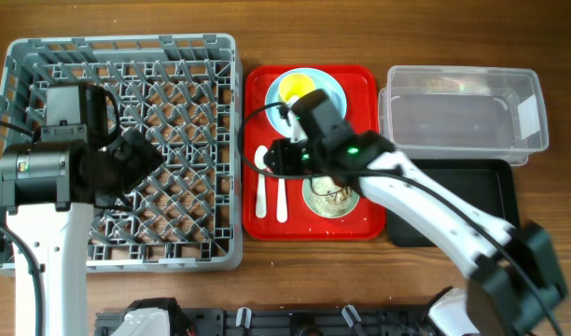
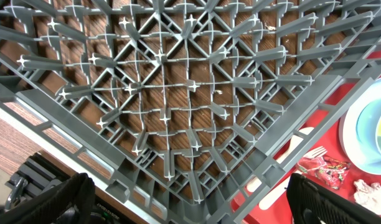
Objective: Sort waste into correct bins and load items into the dishwasher rack
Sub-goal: 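Grasp the red candy wrapper on the tray with the right gripper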
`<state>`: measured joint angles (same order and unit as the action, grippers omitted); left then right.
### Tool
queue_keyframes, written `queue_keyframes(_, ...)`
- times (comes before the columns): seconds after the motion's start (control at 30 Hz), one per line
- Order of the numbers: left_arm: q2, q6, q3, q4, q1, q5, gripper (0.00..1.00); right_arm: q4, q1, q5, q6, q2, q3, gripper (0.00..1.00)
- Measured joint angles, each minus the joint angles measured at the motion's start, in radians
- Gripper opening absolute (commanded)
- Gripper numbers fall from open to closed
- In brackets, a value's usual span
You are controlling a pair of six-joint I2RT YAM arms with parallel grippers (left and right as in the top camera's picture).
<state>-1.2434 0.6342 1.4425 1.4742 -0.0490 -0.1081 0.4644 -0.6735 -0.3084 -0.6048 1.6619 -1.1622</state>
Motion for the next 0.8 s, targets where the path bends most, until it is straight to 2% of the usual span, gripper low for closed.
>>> queue_keyframes(0.2, 0.000, 0.000, 0.000, 0.000, 0.000, 0.000, 1.00, -0.053, -0.034, 0.045, -0.324, 0.129, 0.000, 0.42)
queue_keyframes(0.23, 0.000, 0.000, 0.000, 0.000, 0.000, 0.000, 1.00, -0.056, -0.037, 0.050, -0.378, 0.139, 0.000, 0.39)
queue_keyframes(0.33, 0.000, 0.000, 0.000, 0.000, 0.000, 0.000, 1.00, -0.056, -0.057, 0.079, -0.489, 0.172, 0.000, 0.36)
queue_keyframes(0.47, 0.000, 0.000, 0.000, 0.000, 0.000, 0.000, 1.00, -0.060, -0.097, 0.161, -0.627, 0.213, 0.000, 0.37)
queue_keyframes(0.8, 0.000, 0.000, 0.000, 0.000, 0.000, 0.000, 1.00, -0.070, -0.101, 0.320, -0.713, 0.233, 0.000, 0.38)
